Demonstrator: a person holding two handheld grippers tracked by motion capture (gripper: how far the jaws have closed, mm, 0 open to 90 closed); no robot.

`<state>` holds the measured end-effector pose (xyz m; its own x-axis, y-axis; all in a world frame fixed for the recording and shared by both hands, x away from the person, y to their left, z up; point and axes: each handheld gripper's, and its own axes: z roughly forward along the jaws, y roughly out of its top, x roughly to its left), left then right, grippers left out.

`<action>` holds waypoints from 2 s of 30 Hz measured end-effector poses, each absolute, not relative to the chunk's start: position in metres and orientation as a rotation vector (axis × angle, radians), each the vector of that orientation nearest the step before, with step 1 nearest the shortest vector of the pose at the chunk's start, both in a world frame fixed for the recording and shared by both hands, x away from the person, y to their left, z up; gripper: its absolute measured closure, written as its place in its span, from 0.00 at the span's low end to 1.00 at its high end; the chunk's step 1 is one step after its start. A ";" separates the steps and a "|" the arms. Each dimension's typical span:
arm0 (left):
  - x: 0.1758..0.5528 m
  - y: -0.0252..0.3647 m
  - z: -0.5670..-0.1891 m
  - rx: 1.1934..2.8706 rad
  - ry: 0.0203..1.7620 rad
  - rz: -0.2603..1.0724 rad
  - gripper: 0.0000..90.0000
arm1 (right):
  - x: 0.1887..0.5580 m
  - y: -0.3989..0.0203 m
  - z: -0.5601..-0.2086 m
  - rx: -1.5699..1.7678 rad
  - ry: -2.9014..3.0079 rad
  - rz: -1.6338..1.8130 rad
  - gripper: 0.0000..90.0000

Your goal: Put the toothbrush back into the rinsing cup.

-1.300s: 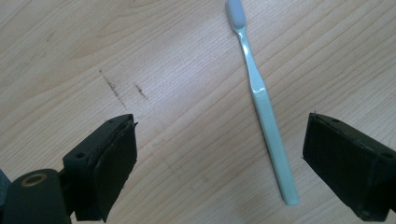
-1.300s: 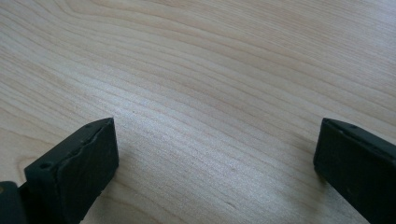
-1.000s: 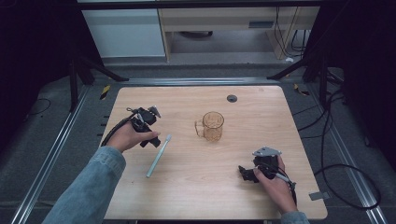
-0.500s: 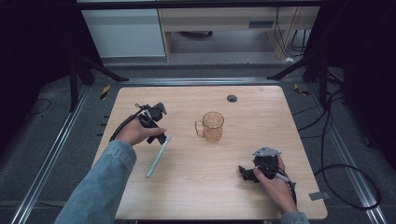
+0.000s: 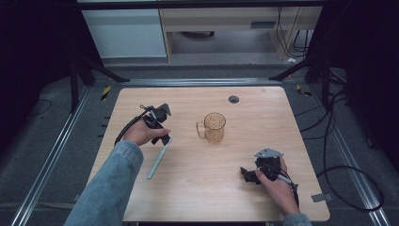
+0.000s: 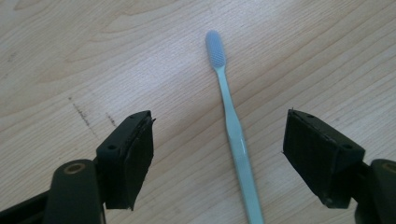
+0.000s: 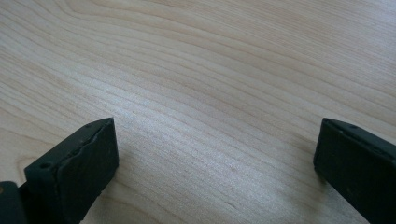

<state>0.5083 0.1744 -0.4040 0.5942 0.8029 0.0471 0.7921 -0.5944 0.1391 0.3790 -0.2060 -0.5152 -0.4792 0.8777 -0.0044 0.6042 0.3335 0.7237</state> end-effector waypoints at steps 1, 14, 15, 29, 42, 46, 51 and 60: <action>0.508 0.173 -0.405 2.716 1.361 0.155 0.28 | 0.379 -0.206 -0.515 1.307 2.208 0.944 0.00; 0.506 0.165 -0.422 2.764 1.397 0.136 0.36 | 0.379 -0.206 -0.515 1.307 2.208 0.942 0.00; 0.506 0.165 -0.424 2.769 1.397 0.130 0.37 | 0.379 -0.206 -0.515 1.307 2.208 0.944 0.00; 0.502 0.175 -0.446 2.717 1.493 0.071 0.46 | 0.379 -0.206 -0.515 1.309 2.208 0.945 0.00; 0.501 0.172 -0.453 2.717 1.512 0.039 0.55 | 0.379 -0.206 -0.515 1.307 2.208 0.942 0.00; 0.502 0.170 -0.455 2.725 1.517 0.029 0.56 | 0.379 -0.206 -0.515 1.307 2.208 0.942 0.00; 0.502 0.169 -0.456 2.730 1.527 0.025 0.58 | 0.379 -0.206 -0.515 1.306 2.208 0.944 0.00; 0.502 0.170 -0.460 2.718 1.546 0.004 0.62 | 0.379 -0.206 -0.515 1.306 2.208 0.942 0.00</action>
